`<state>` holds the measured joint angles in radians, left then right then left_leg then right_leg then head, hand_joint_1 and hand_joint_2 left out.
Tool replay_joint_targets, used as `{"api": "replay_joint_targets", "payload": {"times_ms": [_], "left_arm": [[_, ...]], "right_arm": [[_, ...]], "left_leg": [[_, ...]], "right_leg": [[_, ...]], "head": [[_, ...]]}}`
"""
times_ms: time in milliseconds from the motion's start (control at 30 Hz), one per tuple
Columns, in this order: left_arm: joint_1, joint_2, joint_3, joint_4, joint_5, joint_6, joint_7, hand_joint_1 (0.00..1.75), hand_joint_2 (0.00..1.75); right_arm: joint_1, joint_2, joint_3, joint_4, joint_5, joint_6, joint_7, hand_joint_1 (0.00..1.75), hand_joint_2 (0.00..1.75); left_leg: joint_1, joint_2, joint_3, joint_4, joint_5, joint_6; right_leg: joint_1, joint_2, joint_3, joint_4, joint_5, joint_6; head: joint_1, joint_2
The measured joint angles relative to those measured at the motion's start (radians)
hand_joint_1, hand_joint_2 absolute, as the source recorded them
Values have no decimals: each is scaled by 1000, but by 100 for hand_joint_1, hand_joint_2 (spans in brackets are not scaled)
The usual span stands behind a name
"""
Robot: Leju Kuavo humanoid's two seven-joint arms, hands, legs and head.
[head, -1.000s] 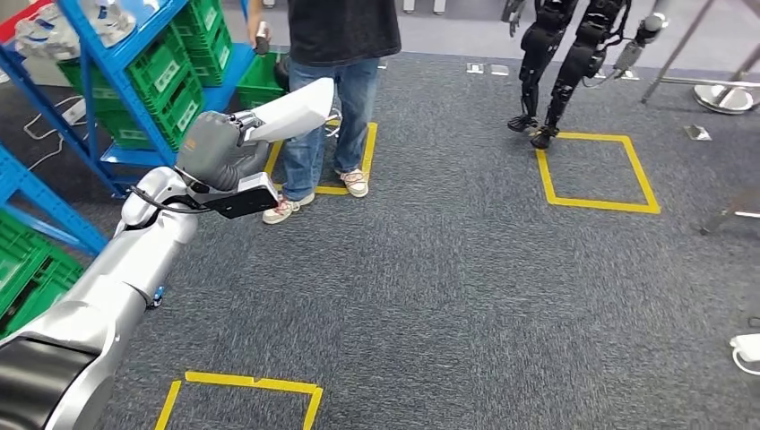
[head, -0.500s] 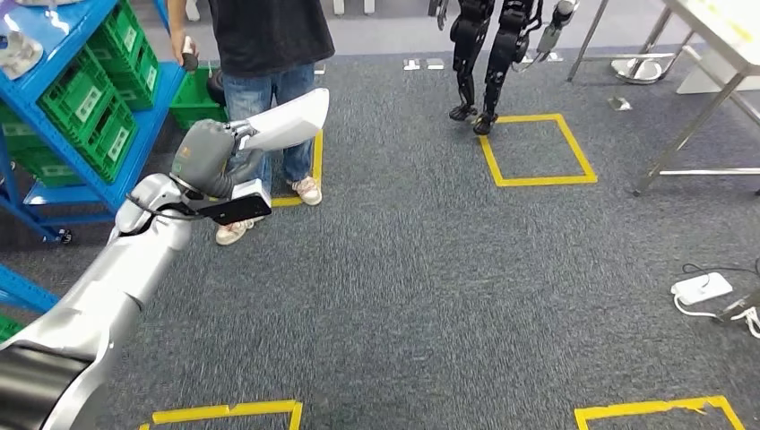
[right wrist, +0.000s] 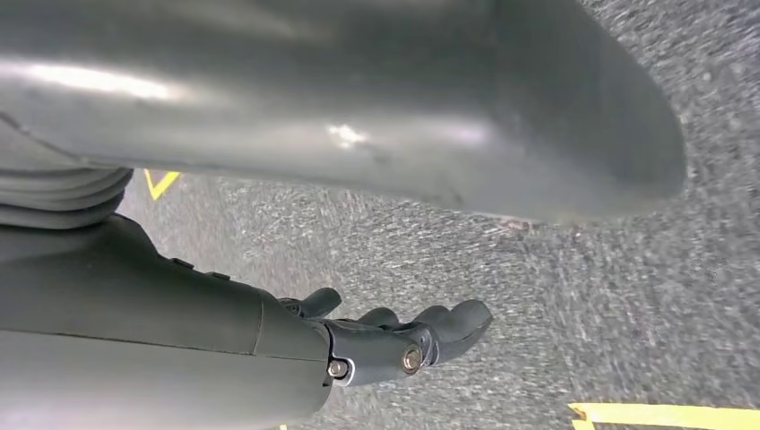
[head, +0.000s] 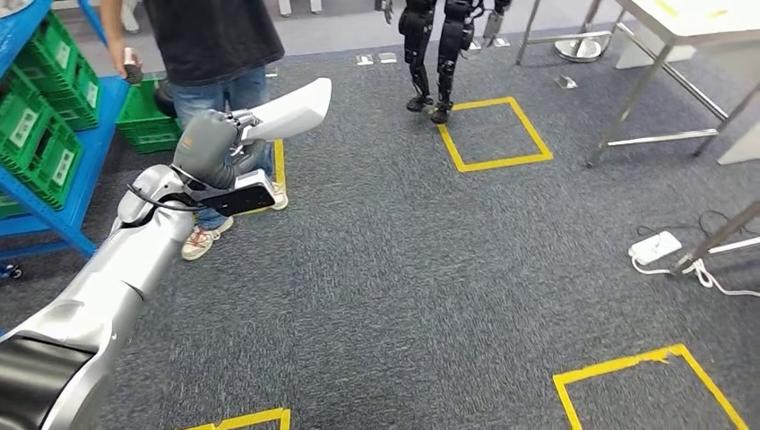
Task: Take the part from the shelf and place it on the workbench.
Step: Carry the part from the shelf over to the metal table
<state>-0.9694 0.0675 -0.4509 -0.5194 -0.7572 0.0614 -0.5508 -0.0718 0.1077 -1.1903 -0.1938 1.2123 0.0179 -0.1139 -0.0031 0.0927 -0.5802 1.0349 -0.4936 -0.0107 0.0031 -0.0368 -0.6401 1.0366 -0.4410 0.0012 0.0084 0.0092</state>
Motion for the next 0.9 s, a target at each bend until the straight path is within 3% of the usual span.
{"api": "replay_joint_targets", "payload": {"times_ms": [33, 100, 167, 233, 300, 367, 433, 500, 567, 633, 700, 767, 800, 833, 900], "left_arm": [[0, -3, 0, 0, 0, 0, 0, 175, 175], [0, -5, 0, -1, 0, 0, -1, 175, 175], [-1, 1, 0, 0, 0, 0, -2, 175, 175], [3, 8, 0, 3, 0, 0, -2, 175, 175], [8, 11, 0, 8, 0, -1, -1, 175, 175], [9, 13, 0, 10, 0, -1, -2, 175, 175], [8, 16, 0, 10, 0, -4, -3, 175, 175], [7, 16, 0, 11, 0, -8, -2, 175, 175], [4, 10, 0, 10, 0, -12, -1, 175, 175], [-1, 3, 0, 10, 0, -13, 0, 175, 175], [-5, -1, 0, 11, 0, -14, 2, 175, 175], [-6, -2, 0, 13, 0, -15, 4, 175, 175], [-6, -3, 0, 13, 0, -16, 5, 175, 175], [-7, -4, 0, 14, 0, -17, 5, 175, 175], [-13, -6, 0, 14, 0, -18, 5, 175, 175]], "right_arm": [[2, 0, 0, 0, 0, 0, 1, 0, 0], [3, 0, 0, 0, 1, 0, 1, 0, 0], [1, 0, 0, 0, 2, 0, 2, 0, 0], [0, 0, 0, 0, 3, 0, 2, 0, 0], [2, 0, 0, 0, 3, 0, 2, 0, 0], [3, 0, 0, 0, 3, 0, 3, 0, 0], [1, 0, 0, 0, 3, 0, 5, 0, 0], [2, 0, 0, 0, 3, 0, 7, 0, 0], [7, 0, 0, 0, 3, -1, 8, 0, 0], [9, 1, 0, 0, 3, -2, 8, 0, 0], [5, 1, 0, 0, 3, -2, 8, 0, 0], [3, 2, 0, 0, 3, -2, 8, 0, 0], [3, 2, 0, 0, 3, -1, 9, 0, 0], [4, 2, 0, 0, 3, -1, 10, 0, 0], [4, 2, 0, 0, 3, -1, 10, 0, 0]], "left_leg": [[1, 6, 3, -2, -1, -5], [4, -15, -2, 15, -17, -16], [8, -62, -43, 107, -68, -23], [8, -85, -108, 238, -122, -26], [8, -89, -133, 277, -116, -26], [11, -100, -92, 181, -50, -24], [16, -141, -33, 60, -2, -21], [15, -164, -11, 14, 4, -15], [13, -147, -9, 7, 9, -1], [15, -126, -6, -2, 16, 14], [12, -104, -5, -6, 18, 23], [7, -78, -5, -6, 17, 26], [6, -66, -5, -5, 16, 27], [5, -55, -5, -5, 15, 27], [4, -34, -4, -3, 12, 23]], "right_leg": [[-1, 9, 1, -2, 2, -6], [-4, 26, 4, -8, 5, -17], [-9, 43, 7, -11, 8, -26], [-9, 64, 7, -10, 8, -30], [-9, 86, 7, -8, 8, -30], [-11, 107, 7, -4, 7, -29], [-12, 128, 3, 2, 6, -21], [-14, 149, -6, 3, 10, -6], [-17, 163, -11, -1, 16, 9], [-15, 128, -25, 26, -2, 18], [-12, 70, -75, 131, -59, 25], [-13, 48, -132, 253, -107, 29], [-13, 45, -142, 274, -108, 30], [-14, 43, -131, 256, -91, 29], [-11, 20, -60, 126, -35, 24]], "head": [[-1, 0], [-3, 0], [-6, 0], [-10, 0], [-12, 0], [-13, 0], [-13, 0], [-13, 0], [-13, 0], [-8, 0], [0, 0], [3, 0], [3, 0], [3, 0], [4, 0]]}}
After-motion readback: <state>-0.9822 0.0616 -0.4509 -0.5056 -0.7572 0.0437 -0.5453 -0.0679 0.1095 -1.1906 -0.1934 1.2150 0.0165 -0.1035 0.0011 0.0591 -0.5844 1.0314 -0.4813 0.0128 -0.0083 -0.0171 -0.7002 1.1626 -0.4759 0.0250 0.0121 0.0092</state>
